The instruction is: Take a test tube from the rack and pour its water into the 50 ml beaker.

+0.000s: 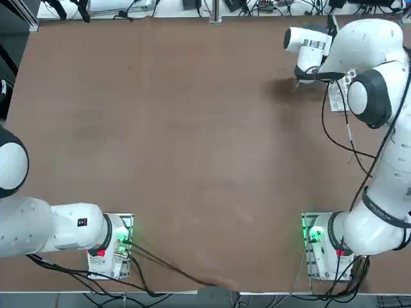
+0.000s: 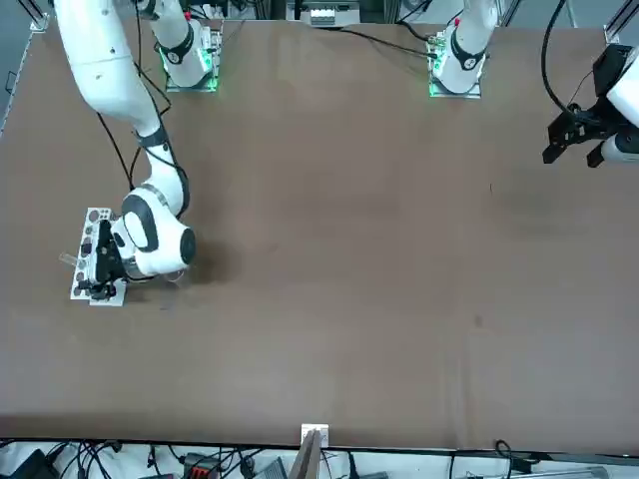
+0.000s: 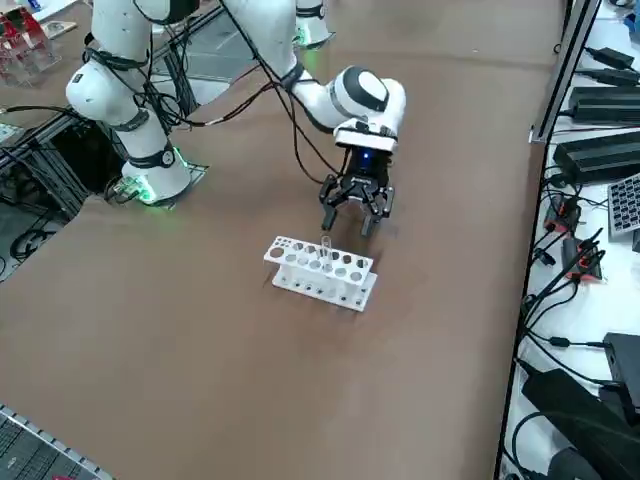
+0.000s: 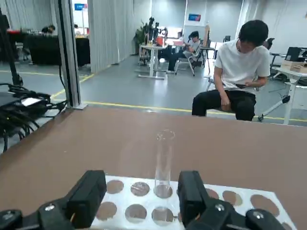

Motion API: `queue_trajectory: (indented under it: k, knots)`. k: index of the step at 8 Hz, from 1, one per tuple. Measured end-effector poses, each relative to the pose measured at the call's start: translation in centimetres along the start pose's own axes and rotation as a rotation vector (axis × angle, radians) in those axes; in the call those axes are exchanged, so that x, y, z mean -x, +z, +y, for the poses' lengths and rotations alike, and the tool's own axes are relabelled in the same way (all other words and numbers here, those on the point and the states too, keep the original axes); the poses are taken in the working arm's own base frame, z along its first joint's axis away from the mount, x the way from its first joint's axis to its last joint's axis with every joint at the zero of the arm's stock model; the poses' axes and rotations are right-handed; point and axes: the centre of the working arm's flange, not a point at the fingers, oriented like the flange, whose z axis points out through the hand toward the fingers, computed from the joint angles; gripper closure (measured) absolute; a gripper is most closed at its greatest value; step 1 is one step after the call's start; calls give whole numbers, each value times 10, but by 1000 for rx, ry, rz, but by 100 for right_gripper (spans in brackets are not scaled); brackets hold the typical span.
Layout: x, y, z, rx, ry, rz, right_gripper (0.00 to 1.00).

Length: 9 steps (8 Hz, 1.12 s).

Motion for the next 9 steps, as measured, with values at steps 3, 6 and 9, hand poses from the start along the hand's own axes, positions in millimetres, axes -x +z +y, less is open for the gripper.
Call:
queue_trajectory:
  k: [3,6,9]
  knots:
    - [3,19,0,0,22,53,10]
    - [15,44,3,20,5,80,11]
    - [25,55,8,43,-12,102,16]
